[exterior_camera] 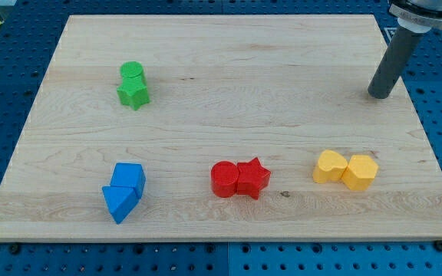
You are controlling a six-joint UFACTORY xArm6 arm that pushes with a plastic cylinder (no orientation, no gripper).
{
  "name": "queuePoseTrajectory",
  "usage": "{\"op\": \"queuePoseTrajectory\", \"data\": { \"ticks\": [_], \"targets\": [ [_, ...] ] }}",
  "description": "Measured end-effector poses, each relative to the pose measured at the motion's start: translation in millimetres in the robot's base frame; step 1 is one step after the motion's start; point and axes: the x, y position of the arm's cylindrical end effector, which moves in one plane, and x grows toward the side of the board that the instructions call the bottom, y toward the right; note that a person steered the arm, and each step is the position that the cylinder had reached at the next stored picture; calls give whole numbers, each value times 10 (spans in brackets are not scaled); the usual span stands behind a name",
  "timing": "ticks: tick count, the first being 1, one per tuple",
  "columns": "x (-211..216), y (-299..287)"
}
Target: Point your arm at the bottom center
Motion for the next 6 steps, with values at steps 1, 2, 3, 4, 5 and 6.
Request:
{"op": "queuePoseTrajectory", "data": {
  "ticks": [1, 2, 3, 4, 5, 6],
  "targets": [
    [29, 4],
    [207, 37],
    [475, 37],
    [851, 37],
    [1307, 36],
    [1779, -2]
  ]
}}
